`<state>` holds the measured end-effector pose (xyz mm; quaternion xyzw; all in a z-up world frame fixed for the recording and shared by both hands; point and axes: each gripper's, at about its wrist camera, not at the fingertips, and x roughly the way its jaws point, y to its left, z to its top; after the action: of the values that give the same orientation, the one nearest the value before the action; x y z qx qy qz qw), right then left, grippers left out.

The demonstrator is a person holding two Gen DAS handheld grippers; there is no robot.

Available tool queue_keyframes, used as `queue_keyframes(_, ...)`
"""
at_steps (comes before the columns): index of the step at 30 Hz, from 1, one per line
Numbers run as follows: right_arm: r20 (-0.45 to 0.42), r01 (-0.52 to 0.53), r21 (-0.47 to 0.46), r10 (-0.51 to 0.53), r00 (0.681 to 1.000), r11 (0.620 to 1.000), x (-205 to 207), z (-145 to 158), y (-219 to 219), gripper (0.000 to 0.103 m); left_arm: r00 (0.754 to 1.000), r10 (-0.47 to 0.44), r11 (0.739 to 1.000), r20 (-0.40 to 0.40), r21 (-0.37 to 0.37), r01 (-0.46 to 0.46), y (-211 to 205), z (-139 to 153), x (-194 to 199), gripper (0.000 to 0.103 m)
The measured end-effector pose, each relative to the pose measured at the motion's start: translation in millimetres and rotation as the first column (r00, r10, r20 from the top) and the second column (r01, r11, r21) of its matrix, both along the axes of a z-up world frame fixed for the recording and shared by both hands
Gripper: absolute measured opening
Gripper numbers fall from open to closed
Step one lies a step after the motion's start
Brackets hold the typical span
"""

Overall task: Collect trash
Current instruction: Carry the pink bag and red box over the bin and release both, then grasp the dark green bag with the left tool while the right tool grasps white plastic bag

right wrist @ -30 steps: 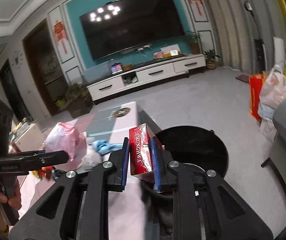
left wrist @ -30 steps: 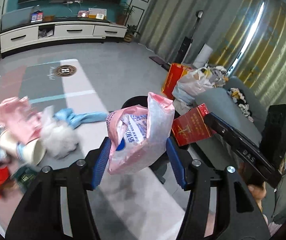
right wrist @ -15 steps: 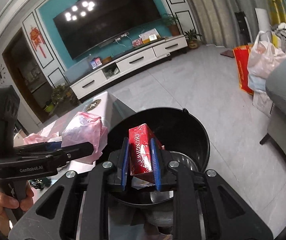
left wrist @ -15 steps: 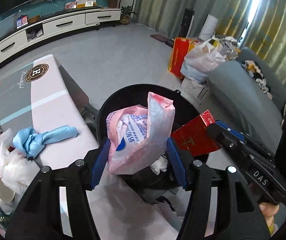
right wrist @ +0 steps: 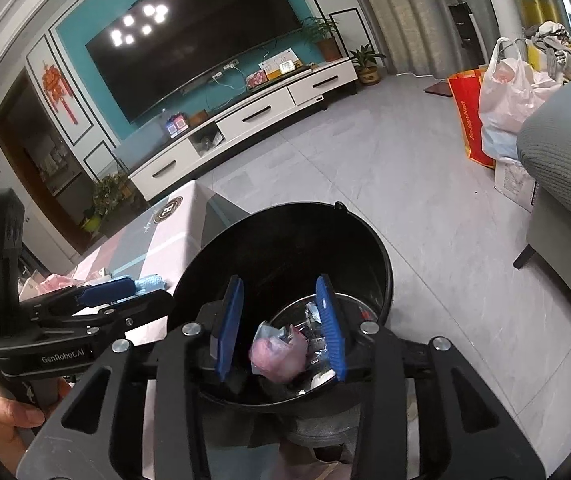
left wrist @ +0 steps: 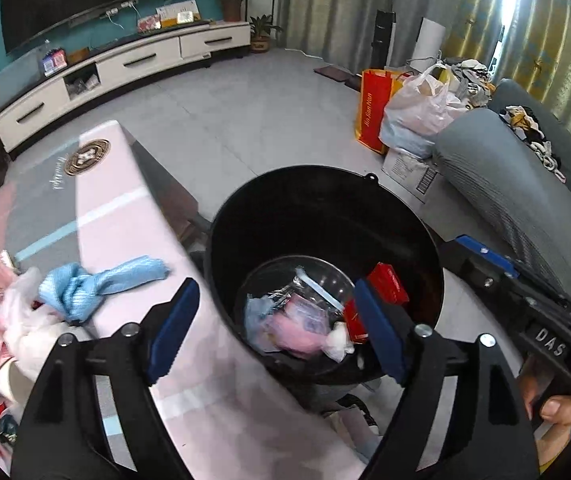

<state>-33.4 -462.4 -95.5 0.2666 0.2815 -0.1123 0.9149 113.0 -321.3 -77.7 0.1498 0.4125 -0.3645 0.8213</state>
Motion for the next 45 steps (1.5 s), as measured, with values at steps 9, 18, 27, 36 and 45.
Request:
queue_keyframes(9, 0.023, -0.028, -0.045, 0.029, 0.999, 0.999, -23, 36, 29, 0.069, 0.994, 0.071, 0.997, 0.078, 0.007, -0.072, 50, 25, -23, 0.099)
queue_keyframes(18, 0.009, -0.103, -0.090, 0.104, 0.995, 0.991, -32, 63, 72, 0.086, 0.985, 0.164, 0.986, 0.057, 0.015, -0.165, 118, 29, -48, 0.100)
queue_keyframes(27, -0.049, -0.238, -0.102, 0.234, 0.971, 0.966, -16, 65, 132, 0.086, 0.949, 0.314, 0.949, 0.019, -0.031, -0.314, 211, 22, -62, 0.100)
queue_keyframes(36, -0.138, -0.379, -0.098, 0.364, 0.921, 0.920, 4, 45, 191, 0.086, 0.829, 0.549, 0.827, -0.103, -0.074, -0.557, 328, -11, -60, 0.100)
queue_keyframes(45, -0.187, -0.439, -0.076, 0.420, 0.888, 0.895, 21, 31, 221, 0.086, 0.817, 0.548, 0.810, -0.180, -0.128, -0.572, 342, -24, -57, 0.100)
